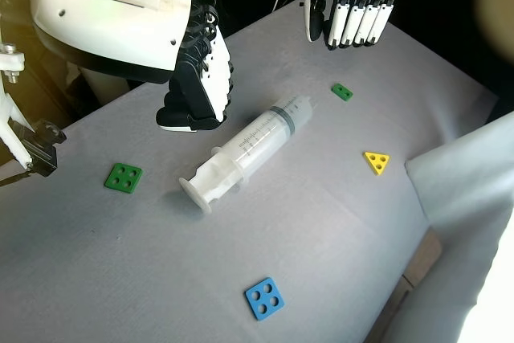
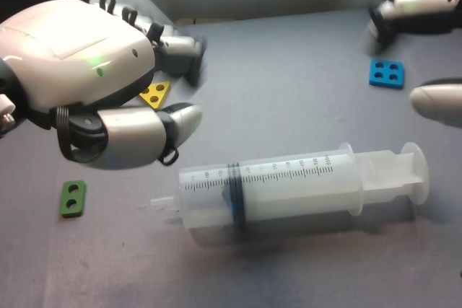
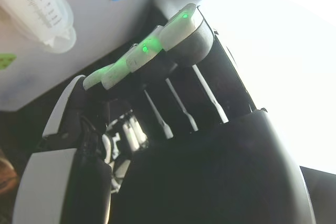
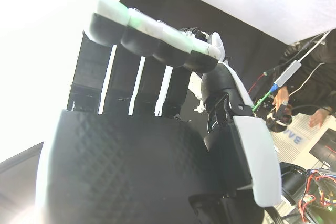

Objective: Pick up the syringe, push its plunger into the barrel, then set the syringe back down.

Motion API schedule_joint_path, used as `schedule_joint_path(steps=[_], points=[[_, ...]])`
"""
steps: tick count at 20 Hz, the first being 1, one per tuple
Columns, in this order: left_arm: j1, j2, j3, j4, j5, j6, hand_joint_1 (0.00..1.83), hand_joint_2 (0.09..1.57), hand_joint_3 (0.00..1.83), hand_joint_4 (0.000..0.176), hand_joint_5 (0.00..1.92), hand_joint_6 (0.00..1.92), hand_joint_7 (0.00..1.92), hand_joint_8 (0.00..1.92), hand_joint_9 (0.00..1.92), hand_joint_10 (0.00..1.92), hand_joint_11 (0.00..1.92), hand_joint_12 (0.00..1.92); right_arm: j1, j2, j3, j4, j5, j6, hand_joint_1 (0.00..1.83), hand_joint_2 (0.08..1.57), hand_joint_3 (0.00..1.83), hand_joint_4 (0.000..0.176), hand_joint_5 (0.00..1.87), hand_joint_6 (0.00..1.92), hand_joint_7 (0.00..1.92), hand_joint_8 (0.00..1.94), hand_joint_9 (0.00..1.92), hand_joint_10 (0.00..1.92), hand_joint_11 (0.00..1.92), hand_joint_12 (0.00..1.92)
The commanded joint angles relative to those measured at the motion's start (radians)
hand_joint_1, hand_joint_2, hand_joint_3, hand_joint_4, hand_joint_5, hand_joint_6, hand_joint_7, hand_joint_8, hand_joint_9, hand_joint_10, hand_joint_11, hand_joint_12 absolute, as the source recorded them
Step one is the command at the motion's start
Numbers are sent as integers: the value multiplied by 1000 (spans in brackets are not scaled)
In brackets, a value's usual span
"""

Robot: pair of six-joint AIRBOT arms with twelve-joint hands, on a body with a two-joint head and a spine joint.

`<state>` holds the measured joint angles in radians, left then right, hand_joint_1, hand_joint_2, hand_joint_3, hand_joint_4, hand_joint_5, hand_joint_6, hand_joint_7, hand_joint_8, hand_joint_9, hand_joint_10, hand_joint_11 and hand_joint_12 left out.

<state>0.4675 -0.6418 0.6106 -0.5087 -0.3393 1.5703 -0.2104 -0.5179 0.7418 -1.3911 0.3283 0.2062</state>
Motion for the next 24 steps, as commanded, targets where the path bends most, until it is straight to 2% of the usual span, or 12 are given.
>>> schedule_joint_path(steps=[1,2,4,5,10,13,15,16,17,19,21,24], points=[[-13,3,4,17,-103,3,0,1467,56,0,288,10,281,5,235,9,0,530,18,-1,-4,36,24,1,0,1305,45,0,210,6,207,6,192,19,0,682],[-13,3,4,17,-103,6,0,1474,39,0,295,6,283,3,239,6,0,545,18,-1,-4,36,24,1,0,1314,32,0,208,2,198,1,184,10,0,687],[-11,3,5,17,-103,6,0,1482,23,0,291,5,265,4,228,6,0,507,18,-1,-4,36,22,1,0,1332,19,0,175,3,140,8,117,9,0,403],[-10,3,7,16,-101,6,0,1482,17,0,294,3,266,3,225,3,0,487,18,-1,-5,36,19,2,0,1334,14,0,177,4,131,5,106,7,0,352],[-11,3,28,14,-84,6,0,1471,7,0,335,9,297,7,250,7,0,514,21,-1,-6,36,-69,74,0,1343,9,0,172,2,156,7,144,15,0,459],[-14,3,50,-8,-55,6,0,1506,8,0,322,0,305,0,248,2,0,542,22,-1,-6,36,-114,87,0,1391,10,0,132,6,107,1,55,4,0,37],[-17,3,60,-33,-42,6,0,1513,7,0,287,0,270,0,222,0,0,513,22,-4,-7,36,-151,87,0,1399,11,0,141,11,118,6,76,13,21,26],[-18,3,61,-60,-44,13,0,1512,5,0,285,0,263,0,210,1,0,489,22,-7,-8,36,-180,87,0,1396,9,0,144,11,121,7,79,13,30,31],[-18,2,53,-162,-66,67,0,1511,4,0,286,1,263,0,208,1,0,483,22,-10,-8,36,-201,90,0,1398,9,0,140,8,112,2,73,10,28,33],[-19,6,40,-230,-80,100,0,1511,3,0,284,0,260,2,203,1,0,460,21,-10,-11,36,-209,105,0,1396,8,0,137,6,109,1,73,9,21,34],[-26,8,18,-338,-49,227,0,1512,2,0,295,3,268,3,211,3,0,484,21,-11,-17,36,-211,106,0,1397,1,0,156,4,131,0,94,4,3,121],[-30,8,17,-453,-55,306,0,1504,0,0,307,3,286,5,231,5,0,528,21,-11,-23,36,-211,104,0,1387,0,0,112,1,98,1,64,1,0,76]])
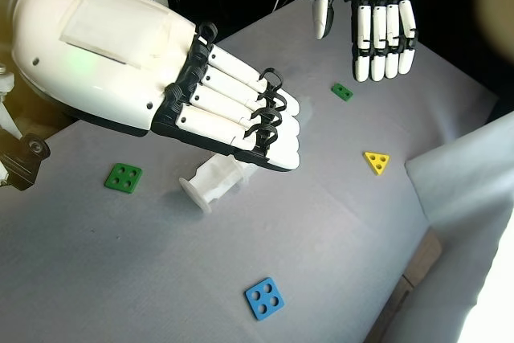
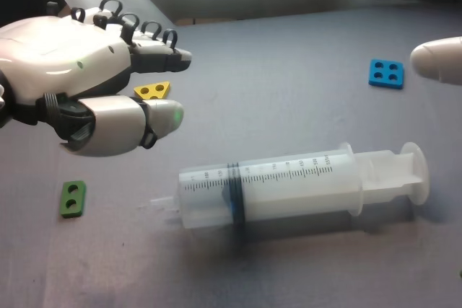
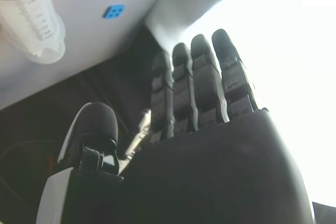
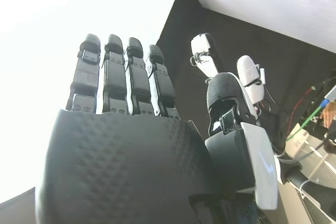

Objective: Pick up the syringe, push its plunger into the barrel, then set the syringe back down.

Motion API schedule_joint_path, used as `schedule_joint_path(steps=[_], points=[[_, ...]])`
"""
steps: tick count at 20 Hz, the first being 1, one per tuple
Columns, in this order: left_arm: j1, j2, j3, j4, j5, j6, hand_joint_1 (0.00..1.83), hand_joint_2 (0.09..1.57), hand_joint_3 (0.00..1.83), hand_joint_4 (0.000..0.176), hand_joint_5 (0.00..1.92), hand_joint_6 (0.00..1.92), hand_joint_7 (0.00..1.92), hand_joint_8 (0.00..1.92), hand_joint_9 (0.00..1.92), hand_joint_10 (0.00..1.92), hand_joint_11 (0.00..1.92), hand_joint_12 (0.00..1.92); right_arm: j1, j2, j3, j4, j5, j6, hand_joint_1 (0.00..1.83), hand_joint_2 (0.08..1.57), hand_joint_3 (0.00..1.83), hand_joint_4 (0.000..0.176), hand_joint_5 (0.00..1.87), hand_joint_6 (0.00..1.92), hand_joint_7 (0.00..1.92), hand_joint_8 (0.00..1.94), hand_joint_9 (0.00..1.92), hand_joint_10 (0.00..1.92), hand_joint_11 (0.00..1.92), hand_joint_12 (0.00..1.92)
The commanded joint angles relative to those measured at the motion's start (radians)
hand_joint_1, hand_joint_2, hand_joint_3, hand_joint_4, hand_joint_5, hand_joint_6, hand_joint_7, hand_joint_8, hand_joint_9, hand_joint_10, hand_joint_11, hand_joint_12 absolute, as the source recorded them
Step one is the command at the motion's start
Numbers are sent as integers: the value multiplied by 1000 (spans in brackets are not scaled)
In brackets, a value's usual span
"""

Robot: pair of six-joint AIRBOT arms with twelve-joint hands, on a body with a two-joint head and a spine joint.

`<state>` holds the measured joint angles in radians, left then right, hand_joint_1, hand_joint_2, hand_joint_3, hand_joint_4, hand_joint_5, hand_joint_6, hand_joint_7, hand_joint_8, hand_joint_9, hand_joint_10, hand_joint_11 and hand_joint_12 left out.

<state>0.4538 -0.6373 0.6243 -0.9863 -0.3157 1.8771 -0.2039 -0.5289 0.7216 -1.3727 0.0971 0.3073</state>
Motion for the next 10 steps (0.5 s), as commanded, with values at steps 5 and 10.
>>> schedule_joint_path(steps=[5,10], points=[[-19,5,-31,-92,-102,147,0,1448,0,0,301,0,284,0,234,0,0,494,14,1,-6,17,20,2,0,1382,0,0,111,7,80,1,52,0,0,87],[-62,-30,-72,-228,-163,290,66,1195,0,0,175,0,169,0,139,0,0,306,14,-1,-8,17,20,2,0,1367,0,0,150,5,117,1,80,4,0,144]])
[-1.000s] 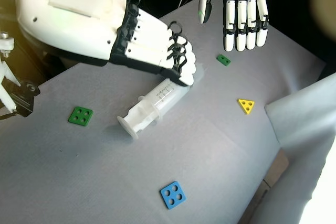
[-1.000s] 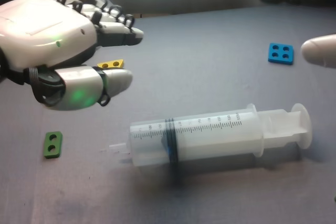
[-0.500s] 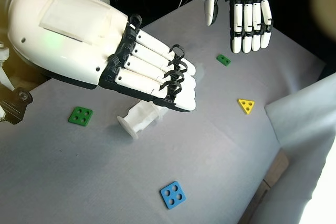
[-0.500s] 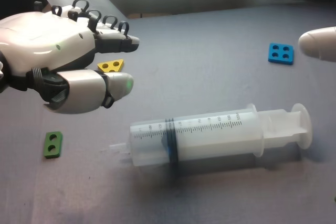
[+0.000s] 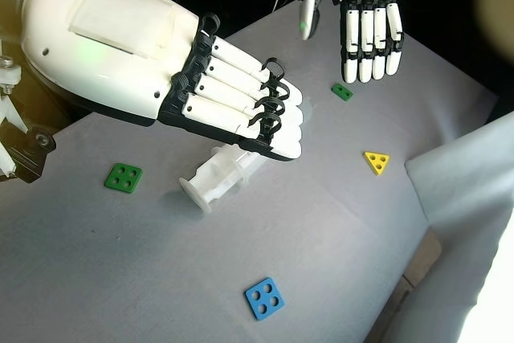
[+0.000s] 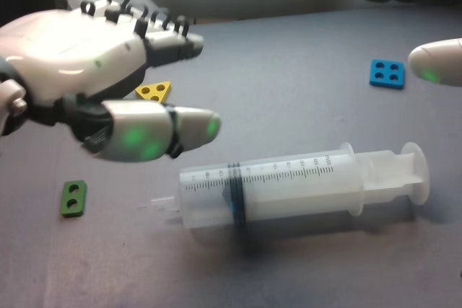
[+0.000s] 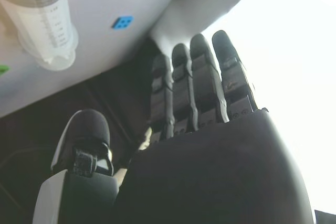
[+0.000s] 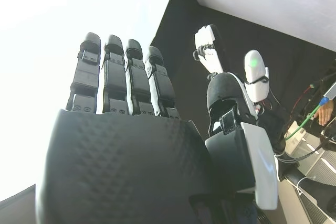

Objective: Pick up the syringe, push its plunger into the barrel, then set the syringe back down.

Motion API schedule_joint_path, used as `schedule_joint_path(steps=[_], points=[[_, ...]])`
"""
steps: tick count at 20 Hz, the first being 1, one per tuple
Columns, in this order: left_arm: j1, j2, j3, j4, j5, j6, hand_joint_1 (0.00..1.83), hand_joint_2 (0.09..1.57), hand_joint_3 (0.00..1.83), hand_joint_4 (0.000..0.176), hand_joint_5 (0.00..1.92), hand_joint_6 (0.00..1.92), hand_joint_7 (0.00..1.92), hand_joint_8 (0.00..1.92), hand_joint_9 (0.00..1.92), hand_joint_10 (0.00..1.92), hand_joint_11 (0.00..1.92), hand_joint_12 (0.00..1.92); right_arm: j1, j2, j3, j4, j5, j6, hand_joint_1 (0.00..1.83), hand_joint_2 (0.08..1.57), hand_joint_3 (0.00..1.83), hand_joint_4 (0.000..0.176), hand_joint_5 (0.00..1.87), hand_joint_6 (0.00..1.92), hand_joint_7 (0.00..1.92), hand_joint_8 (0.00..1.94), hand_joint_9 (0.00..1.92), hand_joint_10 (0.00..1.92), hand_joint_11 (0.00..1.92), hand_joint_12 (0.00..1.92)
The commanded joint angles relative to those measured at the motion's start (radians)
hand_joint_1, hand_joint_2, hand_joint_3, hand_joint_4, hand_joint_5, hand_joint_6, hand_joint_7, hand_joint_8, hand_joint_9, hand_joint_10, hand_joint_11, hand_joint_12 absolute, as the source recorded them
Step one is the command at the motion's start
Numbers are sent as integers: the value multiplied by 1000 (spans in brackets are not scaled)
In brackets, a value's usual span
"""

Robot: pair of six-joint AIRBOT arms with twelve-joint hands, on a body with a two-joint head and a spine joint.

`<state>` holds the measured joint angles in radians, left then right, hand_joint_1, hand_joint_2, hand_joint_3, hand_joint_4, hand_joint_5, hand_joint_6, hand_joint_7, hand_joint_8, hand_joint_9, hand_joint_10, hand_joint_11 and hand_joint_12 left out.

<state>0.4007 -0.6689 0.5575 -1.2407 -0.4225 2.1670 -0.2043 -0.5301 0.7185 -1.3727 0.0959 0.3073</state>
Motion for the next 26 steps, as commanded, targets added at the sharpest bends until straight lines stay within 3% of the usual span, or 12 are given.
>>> schedule_joint_path(steps=[1,4,10,14,20,24,26], points=[[-12,-19,-9,-1,-84,10,99,1169,0,0,160,0,148,0,126,0,0,305,14,0,-7,17,21,2,0,1361,0,0,150,3,113,0,81,3,0,165],[10,-69,-30,2,-174,-14,252,1092,0,0,122,3,108,3,109,2,0,358,14,0,-9,17,21,2,0,1359,0,0,136,0,98,0,75,1,0,218],[85,-179,-30,2,-284,-44,470,1036,0,0,27,0,33,0,48,0,0,237,14,0,-9,17,19,1,0,1360,0,0,124,0,90,0,70,0,0,197],[96,-257,-13,-14,-351,-36,726,965,0,0,15,2,9,0,20,1,0,212,14,0,-10,17,13,-1,0,1362,1,0,109,1,72,0,57,1,0,158],[117,-367,31,-58,-432,14,855,980,0,0,0,0,0,0,0,0,4,93,14,0,-10,17,-3,-7,0,1352,0,0,137,5,106,3,81,4,0,195],[136,-441,64,-56,-470,23,975,871,0,0,25,3,9,1,24,4,0,272,14,0,-10,17,-20,-11,0,1352,0,0,158,7,118,3,85,2,0,199],[138,-473,76,-55,-490,24,1021,875,0,0,29,2,10,0,34,3,0,315,14,1,-10,17,-24,-12,0,1349,0,0,194,9,153,5,119,10,0,308]])
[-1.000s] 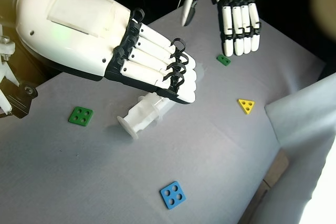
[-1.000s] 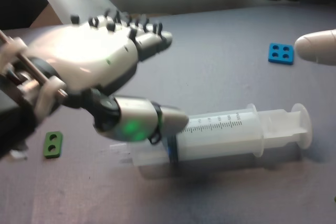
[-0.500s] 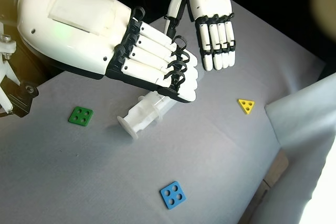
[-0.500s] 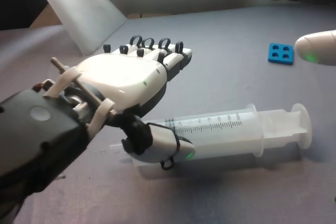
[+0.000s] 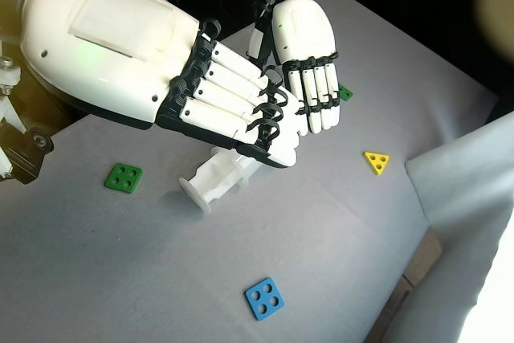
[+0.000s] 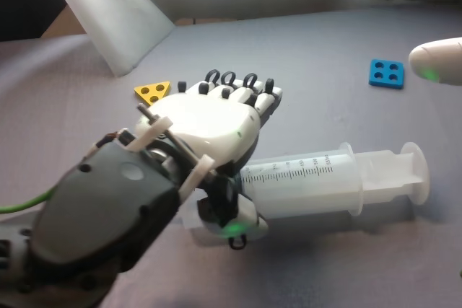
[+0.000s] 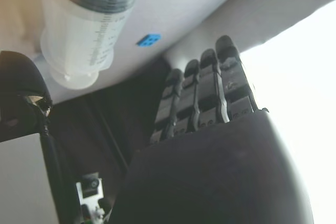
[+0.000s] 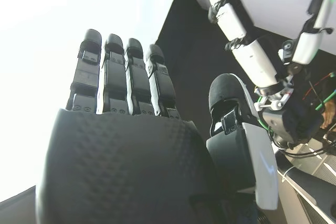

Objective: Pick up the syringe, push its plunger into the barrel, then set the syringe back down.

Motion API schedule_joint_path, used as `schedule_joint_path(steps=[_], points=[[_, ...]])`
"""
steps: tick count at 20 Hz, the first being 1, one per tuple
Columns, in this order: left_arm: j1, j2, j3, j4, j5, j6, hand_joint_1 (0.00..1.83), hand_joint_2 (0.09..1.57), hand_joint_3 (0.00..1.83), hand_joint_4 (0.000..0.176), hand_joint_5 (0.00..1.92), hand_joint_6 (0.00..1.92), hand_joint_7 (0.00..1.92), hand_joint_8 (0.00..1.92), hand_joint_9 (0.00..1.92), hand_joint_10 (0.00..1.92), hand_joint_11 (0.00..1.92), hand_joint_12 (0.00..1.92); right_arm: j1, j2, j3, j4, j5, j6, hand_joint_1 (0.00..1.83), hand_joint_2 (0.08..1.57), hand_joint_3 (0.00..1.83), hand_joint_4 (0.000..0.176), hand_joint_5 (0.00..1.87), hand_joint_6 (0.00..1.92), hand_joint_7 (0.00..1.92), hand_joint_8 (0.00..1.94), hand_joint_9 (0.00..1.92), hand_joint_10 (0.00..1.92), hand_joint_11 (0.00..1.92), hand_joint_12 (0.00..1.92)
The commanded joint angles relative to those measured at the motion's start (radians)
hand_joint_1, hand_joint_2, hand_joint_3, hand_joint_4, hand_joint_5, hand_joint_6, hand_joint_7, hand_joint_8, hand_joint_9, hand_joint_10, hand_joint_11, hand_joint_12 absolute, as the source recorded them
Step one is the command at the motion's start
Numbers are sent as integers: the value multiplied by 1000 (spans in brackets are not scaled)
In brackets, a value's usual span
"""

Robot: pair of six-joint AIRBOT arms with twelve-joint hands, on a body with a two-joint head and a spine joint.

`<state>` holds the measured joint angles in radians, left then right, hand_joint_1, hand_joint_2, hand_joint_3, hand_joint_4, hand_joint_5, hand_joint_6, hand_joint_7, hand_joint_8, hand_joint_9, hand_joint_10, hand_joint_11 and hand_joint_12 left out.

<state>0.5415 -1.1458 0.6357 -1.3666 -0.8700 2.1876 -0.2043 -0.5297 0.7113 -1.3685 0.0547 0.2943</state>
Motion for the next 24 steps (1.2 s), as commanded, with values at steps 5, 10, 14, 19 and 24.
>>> schedule_joint_path(steps=[5,10,14,19,24], points=[[0,-83,46,71,-94,25,1051,920,8,0,6,0,0,0,22,1,0,319,15,1,-3,13,16,-2,0,1352,1,0,190,3,154,3,122,4,0,327],[5,-160,107,30,-122,69,1076,937,6,0,7,0,2,0,26,0,0,350,21,0,-3,13,33,-8,0,1355,0,0,150,4,123,4,95,7,0,238],[12,-205,150,3,-139,83,1107,920,0,0,68,10,60,9,63,7,0,405,23,0,-3,13,34,-15,0,1351,0,0,180,9,157,7,135,15,0,360],[44,-257,207,-15,-154,99,1113,923,1,0,50,0,64,2,75,2,0,438,23,0,-3,13,39,-17,0,1354,1,0,140,0,115,0,89,0,0,231],[63,-290,231,-18,-157,101,1146,922,0,0,64,6,49,1,58,1,0,405,23,0,-3,13,44,-17,0,1355,1,0,167,2,139,0,121,4,0,307]])
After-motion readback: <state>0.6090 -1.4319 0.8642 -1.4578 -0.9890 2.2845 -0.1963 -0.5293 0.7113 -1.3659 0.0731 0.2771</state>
